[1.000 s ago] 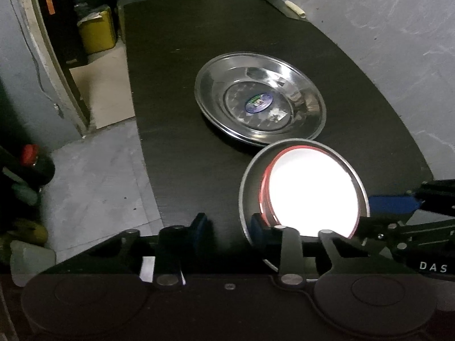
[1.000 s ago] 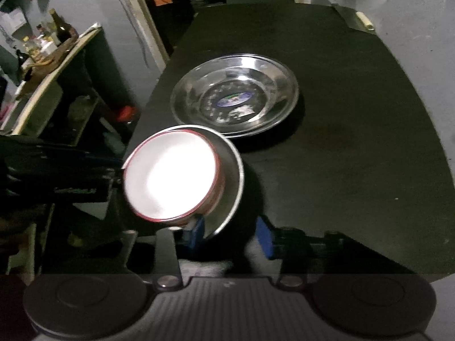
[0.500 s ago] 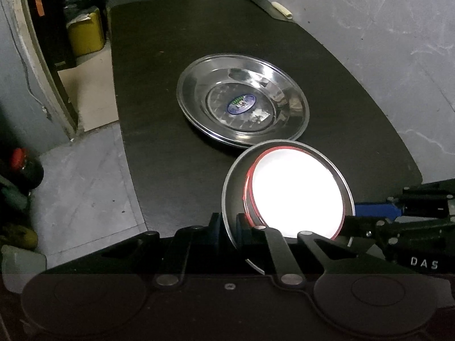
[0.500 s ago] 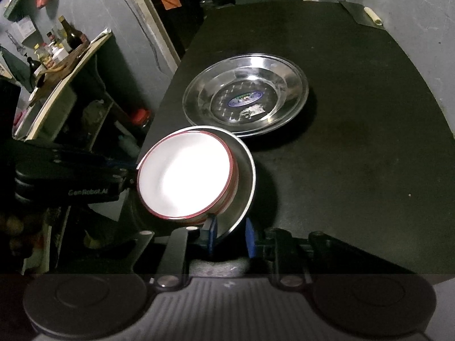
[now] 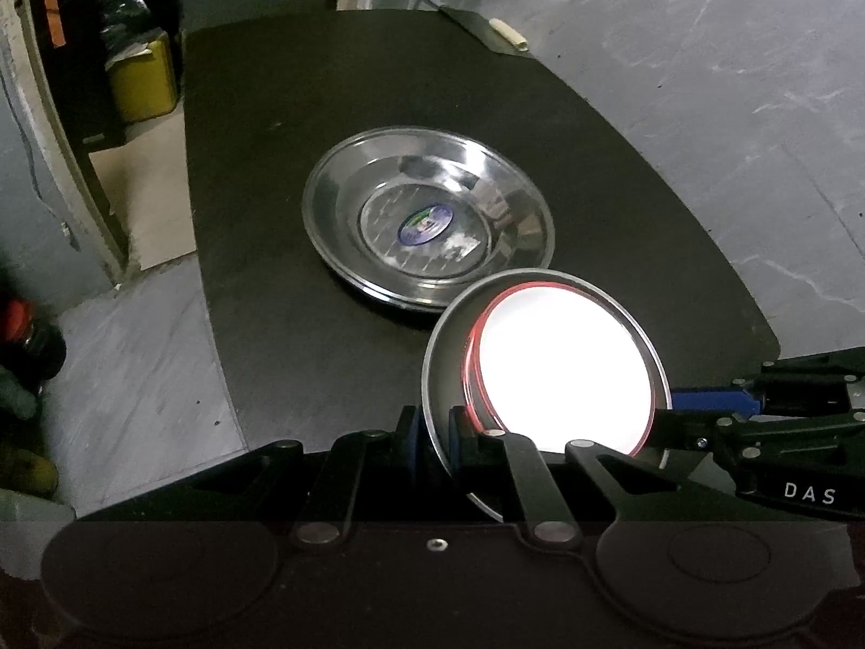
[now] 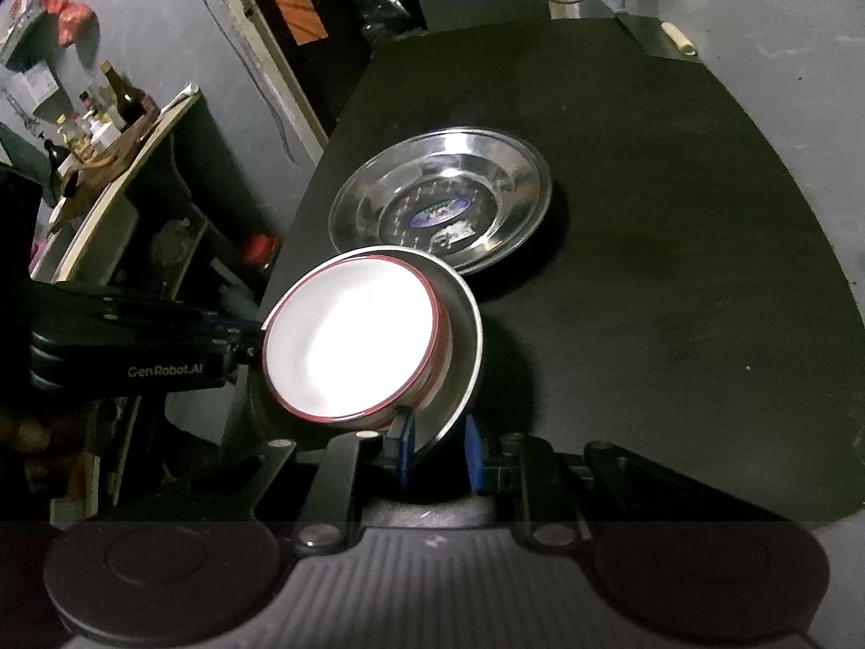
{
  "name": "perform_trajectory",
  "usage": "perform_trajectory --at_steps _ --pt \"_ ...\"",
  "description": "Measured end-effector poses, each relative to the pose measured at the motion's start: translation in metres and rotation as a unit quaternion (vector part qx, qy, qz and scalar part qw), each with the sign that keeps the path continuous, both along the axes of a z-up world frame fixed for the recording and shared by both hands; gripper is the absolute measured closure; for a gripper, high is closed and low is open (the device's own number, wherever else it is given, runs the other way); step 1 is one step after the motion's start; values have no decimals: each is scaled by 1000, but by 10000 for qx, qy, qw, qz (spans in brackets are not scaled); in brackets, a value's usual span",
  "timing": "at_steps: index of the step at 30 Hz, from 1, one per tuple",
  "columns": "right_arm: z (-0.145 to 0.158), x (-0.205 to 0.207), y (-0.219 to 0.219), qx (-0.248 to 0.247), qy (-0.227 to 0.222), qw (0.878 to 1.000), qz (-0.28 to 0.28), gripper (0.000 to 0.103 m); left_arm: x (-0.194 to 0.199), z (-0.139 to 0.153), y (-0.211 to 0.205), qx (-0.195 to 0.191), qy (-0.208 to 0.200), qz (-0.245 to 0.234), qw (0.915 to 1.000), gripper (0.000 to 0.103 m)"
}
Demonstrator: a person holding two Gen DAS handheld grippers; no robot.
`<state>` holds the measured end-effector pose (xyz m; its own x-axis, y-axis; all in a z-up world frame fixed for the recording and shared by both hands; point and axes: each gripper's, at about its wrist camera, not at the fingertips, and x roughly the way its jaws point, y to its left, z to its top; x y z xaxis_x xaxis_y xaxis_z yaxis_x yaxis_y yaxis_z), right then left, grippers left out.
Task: Organize plates and bowls
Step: 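Carry the steel bowl stack over the steel plates with both tools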
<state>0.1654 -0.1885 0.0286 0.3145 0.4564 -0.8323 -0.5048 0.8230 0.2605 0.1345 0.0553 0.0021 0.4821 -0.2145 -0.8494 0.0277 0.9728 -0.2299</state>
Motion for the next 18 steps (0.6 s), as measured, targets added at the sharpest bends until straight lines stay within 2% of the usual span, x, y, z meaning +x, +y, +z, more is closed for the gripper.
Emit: perform_trajectory --at_steps 5,9,18 --pt "12 3 -6 224 -255 9993 -141 81 4 6 3 -117 -186 18 9998 93" --pt "15 8 -7 302 -322 9988 -194 81 9 14 5 -154 -367 33 9992 94" --pt "19 20 -6 357 -407 9983 -206 81 22 24 8 -137 -508 79 9986 94"
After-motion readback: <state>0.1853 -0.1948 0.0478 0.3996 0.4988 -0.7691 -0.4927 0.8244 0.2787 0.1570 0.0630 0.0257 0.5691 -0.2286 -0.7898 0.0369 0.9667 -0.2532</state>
